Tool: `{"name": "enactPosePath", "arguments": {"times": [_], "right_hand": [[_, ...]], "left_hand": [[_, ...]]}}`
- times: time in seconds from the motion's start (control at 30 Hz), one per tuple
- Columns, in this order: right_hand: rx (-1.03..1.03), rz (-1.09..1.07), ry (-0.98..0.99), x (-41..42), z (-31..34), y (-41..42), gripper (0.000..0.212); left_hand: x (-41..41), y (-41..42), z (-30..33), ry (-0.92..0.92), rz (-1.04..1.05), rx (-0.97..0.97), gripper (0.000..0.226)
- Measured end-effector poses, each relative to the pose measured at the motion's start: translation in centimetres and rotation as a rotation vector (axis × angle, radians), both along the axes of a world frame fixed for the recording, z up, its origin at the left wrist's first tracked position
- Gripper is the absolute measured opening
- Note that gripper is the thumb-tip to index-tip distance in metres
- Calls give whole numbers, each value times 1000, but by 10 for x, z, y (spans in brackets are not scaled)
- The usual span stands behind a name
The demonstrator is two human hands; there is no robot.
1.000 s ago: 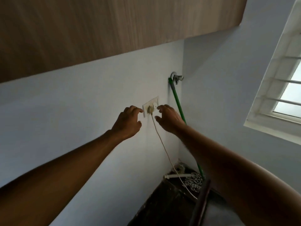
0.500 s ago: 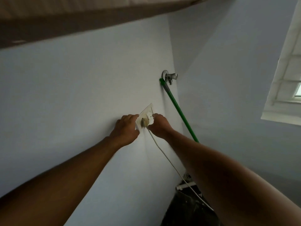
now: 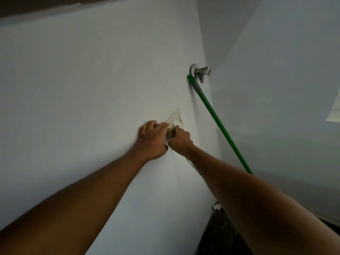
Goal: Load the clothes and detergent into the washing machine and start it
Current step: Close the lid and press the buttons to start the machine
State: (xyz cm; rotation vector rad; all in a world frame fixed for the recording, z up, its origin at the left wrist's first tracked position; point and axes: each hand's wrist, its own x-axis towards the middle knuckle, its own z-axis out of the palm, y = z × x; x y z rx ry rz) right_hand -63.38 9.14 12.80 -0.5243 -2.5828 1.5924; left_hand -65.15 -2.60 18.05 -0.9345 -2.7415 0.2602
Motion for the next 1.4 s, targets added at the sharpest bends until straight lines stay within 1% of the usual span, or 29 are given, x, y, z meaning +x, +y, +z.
{"name": "enactPosePath", "arguments": {"times": [0.2,0.37,0.47,0.57,0.6,0.7,0.73,0.83,0.97,1.03,1.1,1.2,1.4], "right_hand": [[-91,-59,-2,-12,0,-7,68],[-131,-27,-11,-19,-4,-4,74],[-141,-13,-32,-18,0,-3,79],[-78,34,-42,-4,6,0,83],[-50,30,-40,0,7,1,79],[67,10,-3,10,12,4,58],[107,8,17,14,14,5,56],[215,19,85,30,22,14,57],[409,32,142,67,36,33,59],[533,18,161,88,41,43,54],[620,4,167,108,44,52,50],[688,-23,152,136,50,67,48],[726,-90,128,204,61,94,46]], "left_hand": [[-3,7,1,-47,49,31,73],[-3,9,-2,-39,64,51,73],[-2,9,-1,-65,74,46,76],[-1,11,3,-99,86,52,77],[0,12,4,-107,85,75,77],[7,12,9,-115,81,183,76],[11,12,12,-114,79,219,74],[25,13,22,-104,71,298,70],[47,18,31,-111,59,408,56],[62,23,33,-100,37,481,42],[81,30,35,-130,25,533,39],[109,41,37,-160,-12,568,43],[165,70,37,-190,-146,626,38]]}}
